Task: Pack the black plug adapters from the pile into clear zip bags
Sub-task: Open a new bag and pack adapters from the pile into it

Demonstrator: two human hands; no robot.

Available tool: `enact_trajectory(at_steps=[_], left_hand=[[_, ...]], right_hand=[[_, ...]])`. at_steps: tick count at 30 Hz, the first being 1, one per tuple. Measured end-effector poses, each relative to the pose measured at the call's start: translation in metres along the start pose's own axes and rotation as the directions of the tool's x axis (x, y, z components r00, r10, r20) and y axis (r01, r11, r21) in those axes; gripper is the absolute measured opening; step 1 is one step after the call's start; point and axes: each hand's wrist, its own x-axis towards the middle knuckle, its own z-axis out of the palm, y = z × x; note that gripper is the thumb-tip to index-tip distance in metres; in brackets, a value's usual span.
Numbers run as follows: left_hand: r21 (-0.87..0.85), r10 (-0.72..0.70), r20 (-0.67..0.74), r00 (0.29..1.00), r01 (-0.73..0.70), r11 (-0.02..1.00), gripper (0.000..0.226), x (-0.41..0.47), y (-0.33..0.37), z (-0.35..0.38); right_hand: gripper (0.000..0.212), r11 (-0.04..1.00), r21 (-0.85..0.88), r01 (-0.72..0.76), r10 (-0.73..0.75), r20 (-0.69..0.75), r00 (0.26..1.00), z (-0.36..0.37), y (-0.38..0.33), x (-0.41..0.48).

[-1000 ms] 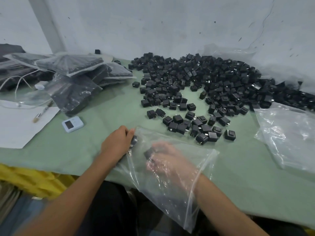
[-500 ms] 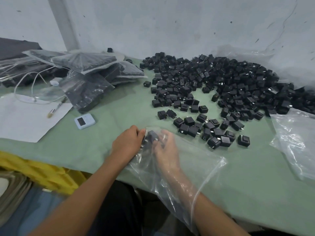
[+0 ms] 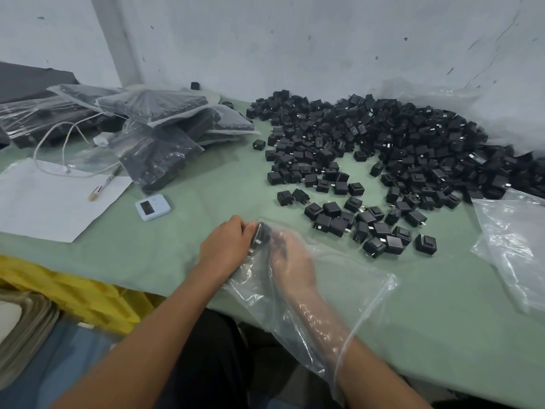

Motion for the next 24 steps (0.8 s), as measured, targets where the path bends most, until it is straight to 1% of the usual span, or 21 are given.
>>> enact_trajectory(at_steps=[2,5,7,9,12,16,20,22,23,24], left_hand=[[-0.020,0.009,-0.002,1.000,-0.009,1.000,0.035,-0.001,0.001,-0.001],[-0.051,0.066,0.006,0.998,-0.066,0.997,0.024,-0.002,0.001,-0.003],[-0.057,0.116,0.000,0.993,-0.115,0.992,0.023,-0.004,0.001,-0.005],[-0.045,0.157,-0.004,0.988,-0.157,0.987,0.027,-0.009,0.003,-0.008],[-0.048,0.195,-0.006,0.981,-0.195,0.980,0.041,-0.016,0.007,-0.013],[-0.061,0.176,-0.039,0.984,-0.178,0.982,0.027,-0.012,0.005,-0.008],[-0.045,0.236,-0.021,0.972,-0.236,0.971,0.026,-0.013,0.001,-0.004],[-0.040,0.243,-0.021,0.970,-0.243,0.969,0.024,-0.013,0.001,-0.004],[-0.037,0.239,-0.027,0.971,-0.240,0.970,0.022,-0.013,0.001,-0.004],[-0.034,0.234,-0.035,0.972,-0.235,0.971,0.022,-0.013,0.002,-0.003]], right_hand=[[0.029,1.000,-0.005,0.017,-0.017,0.015,1.000,0.001,-0.001,-0.001],[0.035,0.992,-0.113,0.058,-0.047,0.094,0.994,0.000,0.003,0.003],[0.044,0.987,-0.148,0.060,-0.040,0.134,0.990,-0.001,0.005,0.006],[0.049,0.986,-0.154,0.064,-0.040,0.154,0.987,0.000,0.005,0.006],[0.049,0.976,-0.194,0.102,-0.067,0.178,0.982,0.002,0.006,0.006],[0.052,0.972,-0.210,0.108,-0.063,0.210,0.976,0.003,0.007,0.007],[0.047,0.970,-0.221,0.097,-0.047,0.219,0.975,0.005,0.007,0.007],[0.047,0.965,-0.242,0.106,-0.055,0.207,0.977,0.005,0.005,0.005],[0.047,0.967,-0.233,0.105,-0.058,0.200,0.978,0.004,0.003,0.004],[0.044,0.977,-0.189,0.096,-0.058,0.199,0.978,0.000,-0.002,0.001]])
